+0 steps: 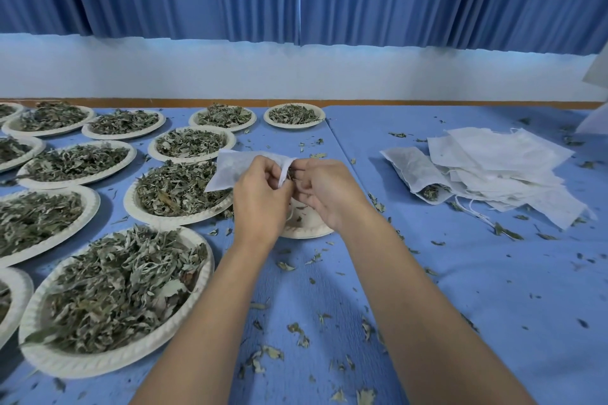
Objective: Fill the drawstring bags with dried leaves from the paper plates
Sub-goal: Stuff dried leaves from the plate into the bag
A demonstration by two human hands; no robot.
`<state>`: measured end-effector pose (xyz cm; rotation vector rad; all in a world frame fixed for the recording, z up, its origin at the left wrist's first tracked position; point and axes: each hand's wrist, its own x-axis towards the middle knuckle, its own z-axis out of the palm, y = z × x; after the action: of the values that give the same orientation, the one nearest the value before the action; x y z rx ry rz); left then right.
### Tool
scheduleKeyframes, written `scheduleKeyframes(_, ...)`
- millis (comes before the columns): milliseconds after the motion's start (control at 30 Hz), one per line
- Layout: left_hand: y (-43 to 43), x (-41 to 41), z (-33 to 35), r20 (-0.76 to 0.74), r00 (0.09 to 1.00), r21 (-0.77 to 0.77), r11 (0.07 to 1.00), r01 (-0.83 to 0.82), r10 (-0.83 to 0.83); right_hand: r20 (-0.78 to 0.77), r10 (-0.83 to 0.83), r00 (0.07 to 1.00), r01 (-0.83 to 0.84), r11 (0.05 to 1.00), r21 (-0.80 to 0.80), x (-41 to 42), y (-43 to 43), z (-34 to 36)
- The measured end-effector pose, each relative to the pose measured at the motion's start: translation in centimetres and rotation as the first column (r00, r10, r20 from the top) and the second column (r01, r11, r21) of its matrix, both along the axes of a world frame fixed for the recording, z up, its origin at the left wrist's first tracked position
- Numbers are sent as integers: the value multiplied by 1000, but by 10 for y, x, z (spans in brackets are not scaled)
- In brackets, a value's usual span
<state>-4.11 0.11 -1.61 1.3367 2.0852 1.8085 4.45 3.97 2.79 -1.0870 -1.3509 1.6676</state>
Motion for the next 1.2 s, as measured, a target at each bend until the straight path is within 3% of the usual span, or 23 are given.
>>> scheduleKeyframes(200,-2,-1,8,96,995,90,996,-10,1,33,-25,999,19,984,175,5,4,-2)
scheduleKeyframes(433,-2,-3,21,194,981,140,989,-56,28,-122,-153,981,178,956,233,14,11,-1)
scheduleKeyframes(500,-3,-6,24,217,976,142,989,-51,19,167,-236,957,139,883,448,17,21,-12)
scheduleKeyframes(533,-3,-8,25,229,973,138,990,-31,-1,377,-228,898,-14,840,542,17,23,-17)
scheduleKeyframes(600,-2,-10,27,249,967,128,992,14,-46,728,-111,677,-411,763,499,14,26,-26)
scheduleKeyframes(667,-2,-10,28,251,965,119,992,48,-76,872,-48,487,-613,693,381,9,28,-32)
scheduleKeyframes(700,-3,-10,28,247,965,116,991,59,-87,897,-33,441,-640,689,341,7,27,-31)
scheduleKeyframes(800,-3,-10,27,244,964,116,990,77,-103,897,-1,443,-638,703,315,10,26,-24)
scheduleKeyframes(900,-2,-11,25,261,958,109,990,89,-115,901,-13,433,-676,657,334,17,23,-18)
scheduleKeyframes(1200,-2,-12,24,259,960,103,991,84,-109,812,-149,564,-613,583,533,12,16,-27)
